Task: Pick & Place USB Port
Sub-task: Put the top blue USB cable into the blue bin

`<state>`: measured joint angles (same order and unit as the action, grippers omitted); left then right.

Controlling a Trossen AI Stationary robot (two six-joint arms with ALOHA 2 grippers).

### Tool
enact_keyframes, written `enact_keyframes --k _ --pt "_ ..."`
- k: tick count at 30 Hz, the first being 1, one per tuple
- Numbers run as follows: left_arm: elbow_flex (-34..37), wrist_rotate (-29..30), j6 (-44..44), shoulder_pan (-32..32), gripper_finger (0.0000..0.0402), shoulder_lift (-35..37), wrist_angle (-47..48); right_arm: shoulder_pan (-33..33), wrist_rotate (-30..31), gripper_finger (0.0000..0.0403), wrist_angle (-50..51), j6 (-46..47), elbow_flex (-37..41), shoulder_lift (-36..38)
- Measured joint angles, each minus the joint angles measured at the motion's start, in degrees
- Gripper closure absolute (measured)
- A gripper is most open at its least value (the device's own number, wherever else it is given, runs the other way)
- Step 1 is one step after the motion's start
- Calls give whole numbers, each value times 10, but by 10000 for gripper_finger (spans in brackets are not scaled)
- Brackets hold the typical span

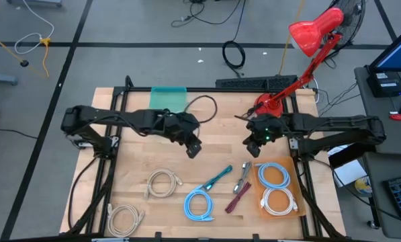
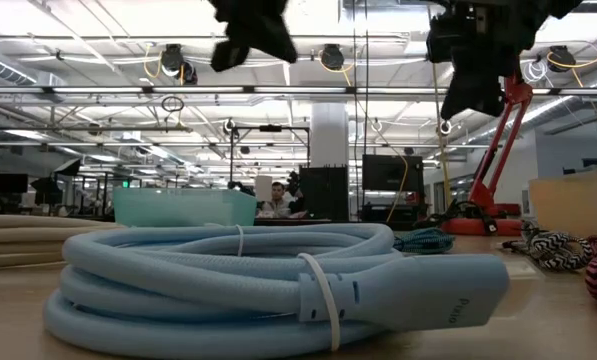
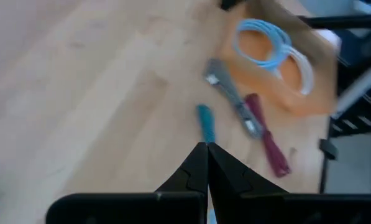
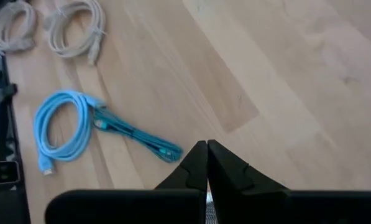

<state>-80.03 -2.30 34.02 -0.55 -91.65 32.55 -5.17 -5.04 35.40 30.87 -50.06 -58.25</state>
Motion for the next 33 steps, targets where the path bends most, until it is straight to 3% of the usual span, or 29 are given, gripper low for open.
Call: enact_keyframes --k 5,8,13,17,20,25,30,33 --pt "0 -61 -10 -18 396 -74 -89 4 19 403 -8 12 0 38" --pt "0 -60 -19 -28 396 -118 -110 4 62 403 11 41 0 76" --pt "0 -55 -66 -50 396 -156 -90 4 126 403 57 57 0 136" --pt "-13 -74 -135 -76 396 -162 -50 4 127 403 86 56 0 164" --pt "-47 -54 -192 -93 388 -162 6 4 127 403 106 60 0 170" --pt "-124 -21 -229 -105 325 -182 67 4 138 403 115 64 0 170" --pt "-205 -21 -238 -113 243 -255 98 3 155 403 117 62 0 170" --pt "-238 -19 -219 -119 214 -300 128 3 159 403 122 60 0 170"
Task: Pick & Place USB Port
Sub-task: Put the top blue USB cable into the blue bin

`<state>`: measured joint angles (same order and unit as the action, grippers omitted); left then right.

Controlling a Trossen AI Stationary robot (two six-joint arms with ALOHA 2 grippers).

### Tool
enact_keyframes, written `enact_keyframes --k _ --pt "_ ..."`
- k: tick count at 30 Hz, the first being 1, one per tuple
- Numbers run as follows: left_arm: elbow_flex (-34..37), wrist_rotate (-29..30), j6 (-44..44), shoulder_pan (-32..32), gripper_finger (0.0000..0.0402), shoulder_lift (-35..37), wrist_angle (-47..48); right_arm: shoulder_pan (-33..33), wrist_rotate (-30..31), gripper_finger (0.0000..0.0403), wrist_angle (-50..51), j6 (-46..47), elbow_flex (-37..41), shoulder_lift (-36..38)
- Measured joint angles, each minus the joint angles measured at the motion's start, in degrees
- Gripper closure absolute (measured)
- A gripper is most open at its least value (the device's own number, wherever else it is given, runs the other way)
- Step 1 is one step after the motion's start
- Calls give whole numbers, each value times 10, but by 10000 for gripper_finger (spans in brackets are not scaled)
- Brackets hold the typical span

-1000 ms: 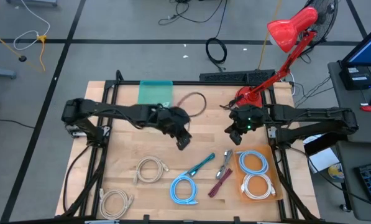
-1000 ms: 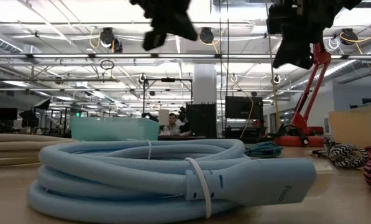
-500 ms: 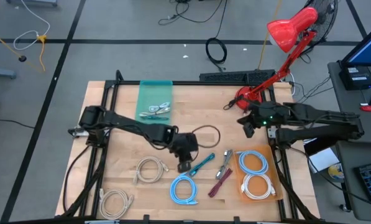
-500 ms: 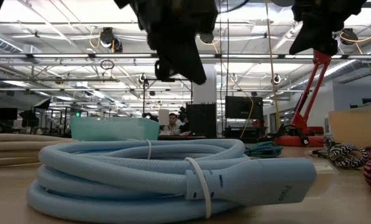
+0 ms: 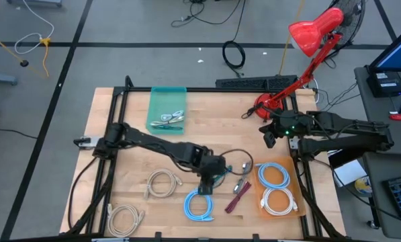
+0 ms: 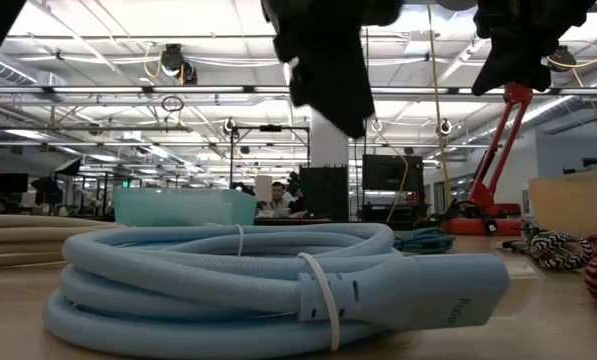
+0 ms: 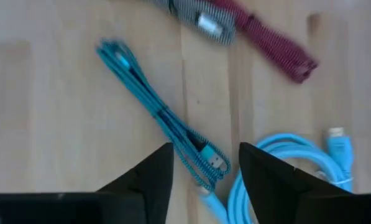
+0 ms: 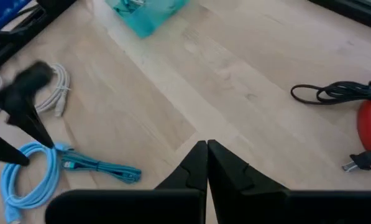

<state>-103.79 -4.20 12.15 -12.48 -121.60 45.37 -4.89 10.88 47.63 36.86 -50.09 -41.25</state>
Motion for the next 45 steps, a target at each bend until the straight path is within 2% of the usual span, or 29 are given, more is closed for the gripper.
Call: enact_keyframes --k 7,13,24,27,32,34,42,45 --pt "-10 3 33 -8 202 -49 14 0 10 403 20 0 0 0" --pt "-5 42 36 -12 201 -57 11 0 10 403 24 0 0 0" --pt "-3 47 44 -8 204 -95 45 0 14 403 24 0 0 0" --pt "-3 56 43 -6 238 -94 45 0 24 403 24 0 0 0" --pt "-4 38 36 2 357 -94 45 0 30 403 24 0 0 0" --pt "-4 40 36 6 389 -94 46 0 30 403 24 0 0 0" --pt "-3 91 50 35 400 -83 127 0 30 403 23 0 0 0" --pt "-3 101 50 44 400 -68 129 0 30 403 23 0 0 0"
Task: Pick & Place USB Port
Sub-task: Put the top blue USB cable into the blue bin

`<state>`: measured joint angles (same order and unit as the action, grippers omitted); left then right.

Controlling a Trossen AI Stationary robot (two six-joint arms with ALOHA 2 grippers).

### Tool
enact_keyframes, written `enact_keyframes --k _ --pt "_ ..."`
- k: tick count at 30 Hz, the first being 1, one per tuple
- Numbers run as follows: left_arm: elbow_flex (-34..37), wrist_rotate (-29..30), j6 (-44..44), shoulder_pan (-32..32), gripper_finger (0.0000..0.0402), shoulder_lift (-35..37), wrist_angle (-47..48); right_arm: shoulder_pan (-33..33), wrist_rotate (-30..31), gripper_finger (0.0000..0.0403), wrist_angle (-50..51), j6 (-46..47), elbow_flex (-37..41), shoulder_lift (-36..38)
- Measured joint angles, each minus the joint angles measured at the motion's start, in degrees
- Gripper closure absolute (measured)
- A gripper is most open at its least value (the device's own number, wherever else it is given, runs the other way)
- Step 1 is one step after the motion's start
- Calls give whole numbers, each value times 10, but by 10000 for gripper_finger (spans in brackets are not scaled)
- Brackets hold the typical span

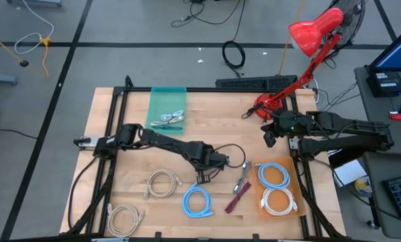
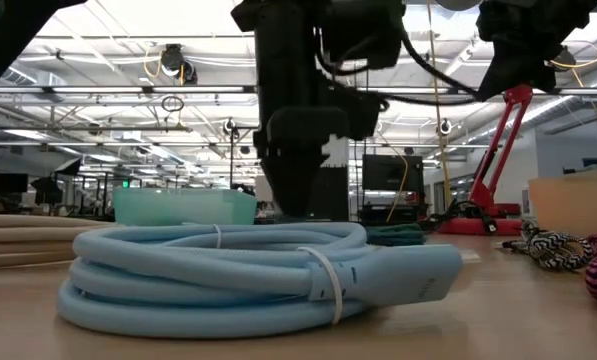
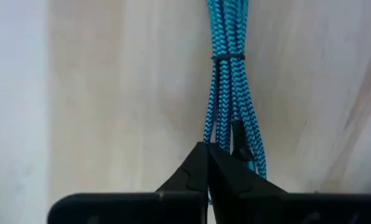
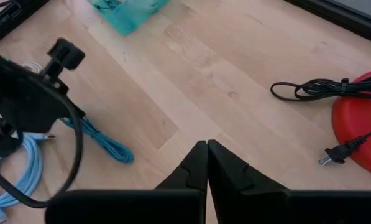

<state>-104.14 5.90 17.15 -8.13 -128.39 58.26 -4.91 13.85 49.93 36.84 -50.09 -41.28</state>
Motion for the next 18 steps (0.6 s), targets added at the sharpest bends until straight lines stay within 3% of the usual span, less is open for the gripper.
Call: enact_keyframes --k 13,18 --pt "-1 77 43 83 401 166 5 0 1 403 -10 -1 0 0" --pt "-1 43 38 125 401 210 0 0 13 403 -13 -1 0 0"
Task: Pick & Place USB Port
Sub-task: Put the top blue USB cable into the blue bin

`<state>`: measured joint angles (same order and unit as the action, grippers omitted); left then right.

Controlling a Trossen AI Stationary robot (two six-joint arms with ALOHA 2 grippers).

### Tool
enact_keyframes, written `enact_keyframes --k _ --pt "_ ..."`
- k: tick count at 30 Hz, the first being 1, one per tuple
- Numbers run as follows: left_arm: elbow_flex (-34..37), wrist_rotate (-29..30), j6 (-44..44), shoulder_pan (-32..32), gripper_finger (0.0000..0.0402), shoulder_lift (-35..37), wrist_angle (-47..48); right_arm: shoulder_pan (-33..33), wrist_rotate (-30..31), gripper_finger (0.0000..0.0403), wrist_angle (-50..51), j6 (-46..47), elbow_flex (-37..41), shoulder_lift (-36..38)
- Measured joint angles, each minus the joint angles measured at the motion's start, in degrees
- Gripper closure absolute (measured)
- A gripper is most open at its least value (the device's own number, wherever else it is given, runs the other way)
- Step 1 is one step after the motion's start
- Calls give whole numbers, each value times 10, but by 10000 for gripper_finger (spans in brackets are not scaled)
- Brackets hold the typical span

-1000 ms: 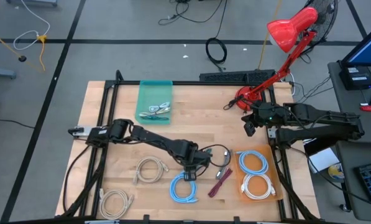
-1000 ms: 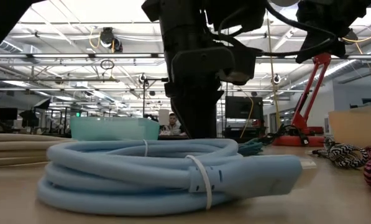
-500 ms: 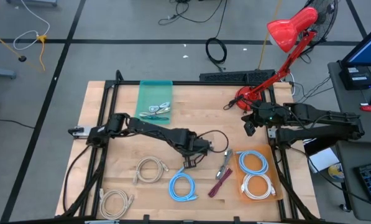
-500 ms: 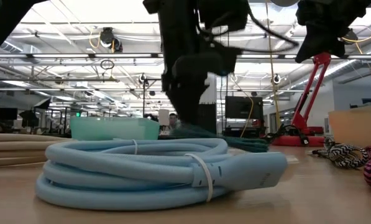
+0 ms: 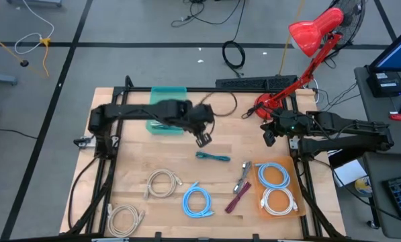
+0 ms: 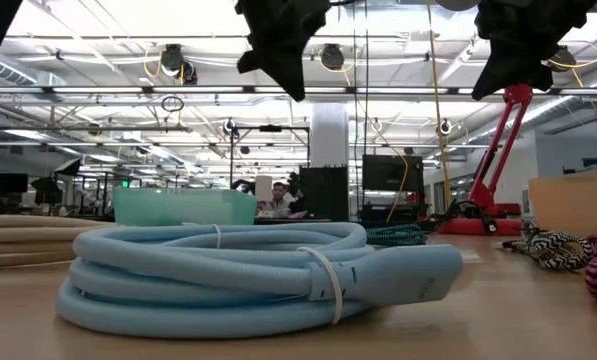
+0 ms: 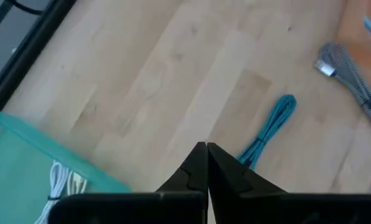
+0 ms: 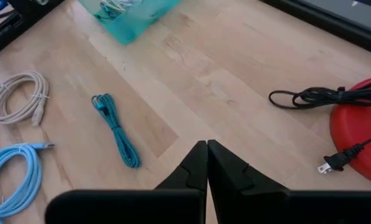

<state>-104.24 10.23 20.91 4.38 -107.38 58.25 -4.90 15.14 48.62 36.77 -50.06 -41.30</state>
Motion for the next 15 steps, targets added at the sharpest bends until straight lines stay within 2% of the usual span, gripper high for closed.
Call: enact_keyframes --k 4,7,10,15 --pt "1 -36 -46 -4 386 -7 -2 0 0 403 -3 -1 0 -1" --pt "0 -51 -94 -30 364 -29 -29 0 0 403 -3 -1 0 -1" --pt "0 -47 -143 -59 328 -59 -43 0 1 403 0 -2 0 -2" --pt "0 -44 -155 -86 254 -121 -44 0 0 403 6 -5 1 -2"
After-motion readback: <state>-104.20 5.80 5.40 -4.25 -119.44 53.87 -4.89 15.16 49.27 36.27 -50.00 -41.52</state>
